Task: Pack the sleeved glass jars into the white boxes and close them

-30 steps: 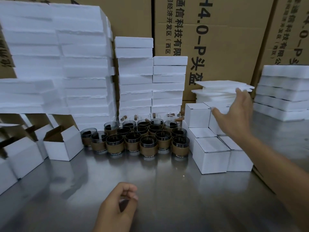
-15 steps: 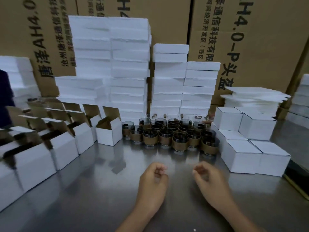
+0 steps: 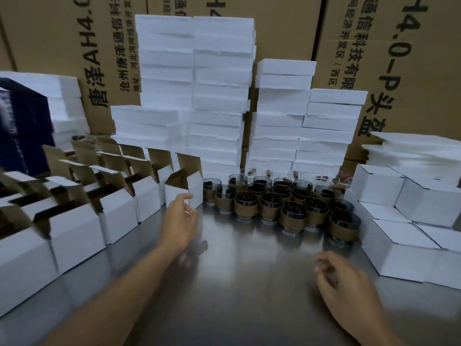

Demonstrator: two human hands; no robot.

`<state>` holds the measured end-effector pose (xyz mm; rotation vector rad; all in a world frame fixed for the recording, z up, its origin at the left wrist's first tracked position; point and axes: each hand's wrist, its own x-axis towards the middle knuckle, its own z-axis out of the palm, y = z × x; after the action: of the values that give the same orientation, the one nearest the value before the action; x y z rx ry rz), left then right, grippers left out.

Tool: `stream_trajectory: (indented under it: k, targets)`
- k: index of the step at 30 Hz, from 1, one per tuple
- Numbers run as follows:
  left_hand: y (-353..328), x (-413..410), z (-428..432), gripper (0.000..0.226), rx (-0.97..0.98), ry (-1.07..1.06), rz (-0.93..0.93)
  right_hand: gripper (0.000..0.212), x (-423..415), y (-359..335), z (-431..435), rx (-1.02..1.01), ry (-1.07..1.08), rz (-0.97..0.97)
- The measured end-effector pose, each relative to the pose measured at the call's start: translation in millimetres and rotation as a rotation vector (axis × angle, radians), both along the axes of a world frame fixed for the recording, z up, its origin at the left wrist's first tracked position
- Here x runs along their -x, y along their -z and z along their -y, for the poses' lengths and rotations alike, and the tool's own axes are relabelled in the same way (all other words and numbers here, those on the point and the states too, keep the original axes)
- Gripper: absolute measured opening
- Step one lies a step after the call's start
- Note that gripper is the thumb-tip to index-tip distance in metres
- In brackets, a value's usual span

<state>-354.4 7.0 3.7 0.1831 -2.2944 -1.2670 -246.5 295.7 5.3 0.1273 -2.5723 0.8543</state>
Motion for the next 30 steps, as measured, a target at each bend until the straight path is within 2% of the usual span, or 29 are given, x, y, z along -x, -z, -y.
stream_trajectory:
  k: [2, 5, 11, 17, 21, 25, 30]
  targets:
    - [-0.8, 18.9, 23.7, 0.047, 0.187, -0.026, 0.015, 0.026, 2.7, 0.9, -2.1, -0.002, 0.001, 0.022]
    - [-5.8, 40.1, 49.2, 0.059, 0.296, -0.083, 0.076, 0.026, 8.2, 5.1, -5.1, -0.024, -0.001, 0.060]
    - [-9.7, 54.4, 53.5, 0.040, 0.399, -0.086, 0.163, 0.027, 13.8, 12.6, -7.7, -0.041, 0.034, 0.078]
    - [-22.6, 42.1, 38.6, 0.027, 0.417, -0.175, 0.160, 0.032, 16.0, 17.4, -11.9, -0.016, 0.003, 0.030]
    - [-45.1, 26.3, 17.1, 0.025, 0.467, -0.174, 0.061, 0.029, 17.9, 19.2, -12.9, -0.016, -0.003, 0.004]
    - [-70.6, -4.9, -20.3, 0.022, 0.471, -0.073, -0.076, 0.021, 16.5, 17.6, -13.6, -0.007, 0.003, 0.013]
    - [-63.8, -66.2, -78.2, 0.010, 0.617, -0.040, -0.245, 0.019, 13.2, 13.2, -12.8, 0.006, 0.015, 0.023]
